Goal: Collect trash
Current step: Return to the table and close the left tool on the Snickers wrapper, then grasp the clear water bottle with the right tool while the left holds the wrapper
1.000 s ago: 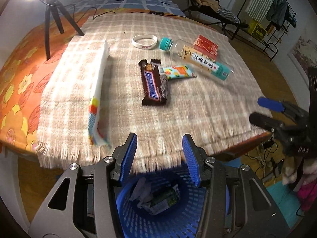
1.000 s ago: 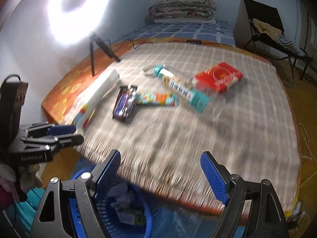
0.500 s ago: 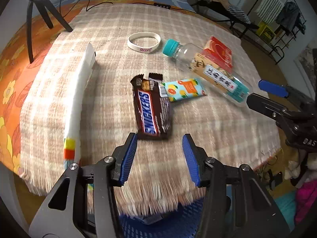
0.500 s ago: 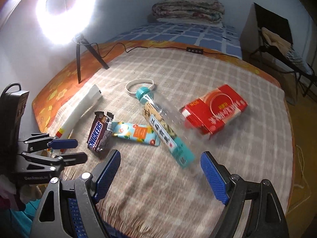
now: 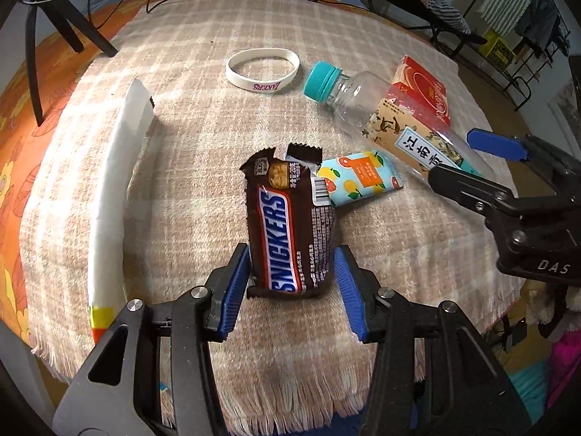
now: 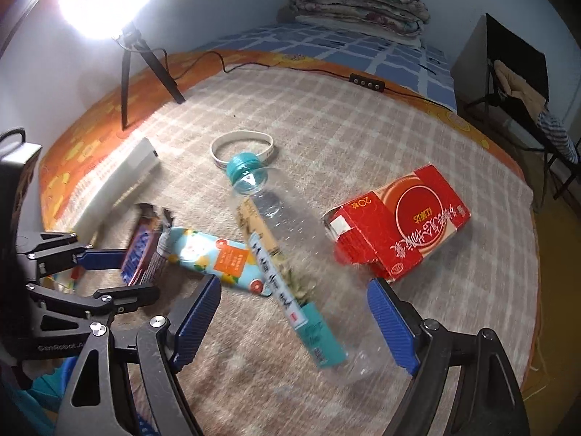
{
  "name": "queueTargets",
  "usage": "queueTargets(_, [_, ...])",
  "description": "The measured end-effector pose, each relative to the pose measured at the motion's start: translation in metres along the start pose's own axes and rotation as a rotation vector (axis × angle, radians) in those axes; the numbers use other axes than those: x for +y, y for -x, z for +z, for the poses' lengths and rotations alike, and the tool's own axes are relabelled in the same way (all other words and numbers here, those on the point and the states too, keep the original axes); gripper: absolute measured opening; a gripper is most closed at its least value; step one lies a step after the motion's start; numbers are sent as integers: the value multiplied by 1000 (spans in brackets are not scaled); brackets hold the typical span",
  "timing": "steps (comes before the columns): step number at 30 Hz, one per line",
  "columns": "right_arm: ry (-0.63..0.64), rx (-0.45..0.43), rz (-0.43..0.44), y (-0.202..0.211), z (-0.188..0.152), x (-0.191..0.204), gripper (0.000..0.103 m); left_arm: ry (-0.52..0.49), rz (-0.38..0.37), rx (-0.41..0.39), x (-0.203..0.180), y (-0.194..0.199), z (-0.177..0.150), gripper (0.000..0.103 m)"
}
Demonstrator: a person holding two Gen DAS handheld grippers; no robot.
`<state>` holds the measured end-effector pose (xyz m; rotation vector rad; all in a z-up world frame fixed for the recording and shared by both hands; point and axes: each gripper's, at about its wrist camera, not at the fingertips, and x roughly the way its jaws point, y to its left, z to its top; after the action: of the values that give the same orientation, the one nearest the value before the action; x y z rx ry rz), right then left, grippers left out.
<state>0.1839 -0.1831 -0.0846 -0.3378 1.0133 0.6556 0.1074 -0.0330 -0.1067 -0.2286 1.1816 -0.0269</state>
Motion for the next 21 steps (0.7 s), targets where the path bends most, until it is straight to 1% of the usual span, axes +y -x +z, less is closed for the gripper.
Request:
queueTargets(5, [13,13,-25,-11,4,1,85,-9,18,-6,-1,-4,4,48])
queueTargets(6, [15,14,-28,-13,5,1,85,-8,18,-7,-1,-4,5,45])
queueTargets(7, [17,16,-31,-15,5,0,85,-5,24,-6,0,-4,6,40])
queueTargets(10, [28,22,-50,-20,6,0,85,1,29,-10,3,-4,7,31])
queueTargets(12, [33,25,-64,-23,6,0,81,5,28,-13,6,-2,6,30])
queueTargets(14, [35,30,-65,-25,5,0,67,3,29,-15,6,-2,6,28])
queueTargets(21, [40,12,-35,-21,2,2,63,11,34,-33,12,6,4,23])
